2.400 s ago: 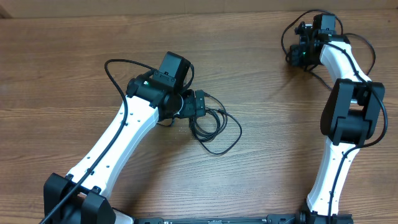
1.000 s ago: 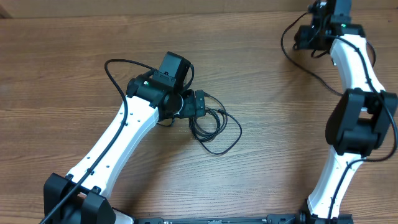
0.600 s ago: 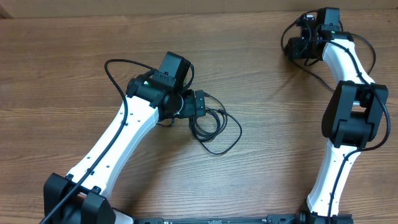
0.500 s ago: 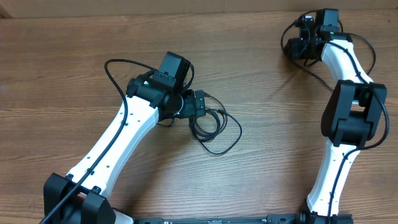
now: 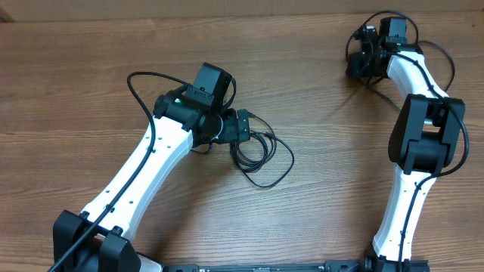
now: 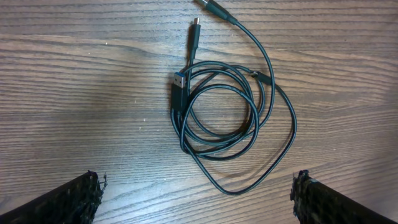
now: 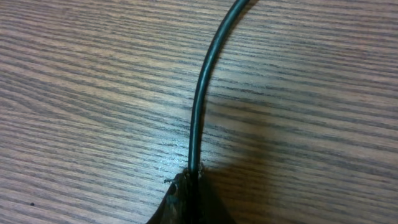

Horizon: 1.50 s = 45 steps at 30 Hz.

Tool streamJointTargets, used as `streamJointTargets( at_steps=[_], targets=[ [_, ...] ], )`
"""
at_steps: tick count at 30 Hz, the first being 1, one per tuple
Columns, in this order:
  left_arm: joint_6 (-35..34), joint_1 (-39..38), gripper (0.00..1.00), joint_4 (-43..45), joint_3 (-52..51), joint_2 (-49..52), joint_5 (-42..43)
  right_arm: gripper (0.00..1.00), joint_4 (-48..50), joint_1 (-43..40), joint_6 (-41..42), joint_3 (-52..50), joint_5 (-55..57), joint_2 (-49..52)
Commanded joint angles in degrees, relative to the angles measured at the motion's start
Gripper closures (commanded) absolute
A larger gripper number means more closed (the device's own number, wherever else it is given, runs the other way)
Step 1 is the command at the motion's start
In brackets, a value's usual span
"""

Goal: Untangle cables

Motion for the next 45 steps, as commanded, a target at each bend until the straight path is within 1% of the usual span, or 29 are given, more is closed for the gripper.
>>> streamJointTargets(
  at_steps=[1, 4, 5, 7, 9, 13, 17, 23, 24, 25, 26, 29, 30, 31, 32, 33, 35, 39, 42, 44, 45],
  targets=[
    [-0.35, 0.31, 0.0, 0.04, -0.13, -0.02, -0.79, 0.96, -0.72, 0.07, 1.2, 0.0, -0.09, 1.57],
    [-0.35, 0.31, 0.0, 0.04, -0.13, -0.02, -0.79, 0.96, -0.63, 0.04, 5.66, 1.03, -0.09, 0.72],
    [-0.35, 0.31, 0.0, 0.04, -0.13, -0.02, -0.79, 0.96, -0.72, 0.04, 9.18, 2.19, -0.22, -0.22],
    [-0.35, 0.31, 0.0, 0.04, -0.13, -0.02, -0.79, 0.96, -0.72, -0.09, 12.81, 3.63, -0.28, -1.88],
    [-0.35, 0.31, 0.0, 0.04, -0.13, -0.02, -0.79, 0.96, -0.81, -0.17, 14.95, 4.98, -0.33, -3.93],
    [-0.35, 0.31, 0.0, 0.04, -0.13, -0.02, -0.79, 0.96, -2.01, -0.22, 15.54, 7.28, -0.26, -9.09],
    [-0.35, 0.31, 0.0, 0.04, -0.13, -0.02, -0.79, 0.96, -2.29, -0.22, 15.56, 7.3, -0.28, -14.23],
    [-0.35, 0.31, 0.01, 0.04, -0.13, -0.02, -0.79, 0.96, -2.43, -0.22, 15.54, 7.3, -0.24, -18.16],
    [-0.35, 0.31, 0.0, 0.04, -0.13, -0.02, -0.79, 0.86, -2.6, -0.22, 15.5, 7.3, -0.04, -18.16],
    [-0.35, 0.31, 0.01, 0.04, -0.13, -0.02, -0.79, 0.66, -2.97, -0.26, 15.26, 7.21, 0.57, -17.99],
    [-0.35, 0.31, 0.0, 0.04, -0.13, -0.02, -0.79, 0.59, -3.21, -0.28, 15.28, 7.04, 1.53, -17.86],
    [-0.35, 0.31, 0.01, 0.07, -0.13, -0.02, -0.79, 0.54, -3.56, -0.35, 15.34, 5.53, 8.35, -17.7],
    [-0.35, 0.31, 0.01, 0.04, -0.13, -0.02, -0.79, 0.49, -3.61, -0.52, 15.39, 4.98, 11.56, -17.7],
    [-0.35, 0.31, 0.01, 0.04, -0.13, -0.02, -0.79, 0.33, -4.04, -0.96, 15.89, 4.76, 15.28, -17.7],
    [-0.35, 0.31, 0.0, 0.04, -0.13, -0.02, -0.79, 0.21, -4.48, -1.31, 16.55, 4.76, 17.64, -17.68],
    [-0.35, 0.31, 0.0, 0.04, -0.13, -0.02, -0.79, 0.14, -5.11, -1.99, 18.71, 4.76, 21.29, -17.64],
    [-0.35, 0.31, 0.01, 0.04, -0.13, -0.02, -0.79, 0.07, -6.4, -3.8, 23.15, 4.76, 25.99, -17.64],
    [-0.35, 0.31, 0.01, 0.04, -0.13, -0.02, -0.79, 0.02, -10.16, -9.86, 29.9, 4.76, 27.34, -17.14],
    [-0.35, 0.31, 0.0, 0.04, -0.13, -0.02, -0.79, 0.0, -13.09, -14.62, 32.26, 4.61, 25.42, -15.98],
    [-0.35, 0.31, 0.0, 0.04, -0.13, -0.02, -0.79, 0.0, -14.58, -17.35, 32.26, 4.55, 21.99, -14.88],
    [-0.35, 0.31, 0.0, 0.04, -0.13, -0.02, -0.79, 0.0, -15.3, -19.17, 32.24, 4.55, 18.36, -13.81]
  ],
)
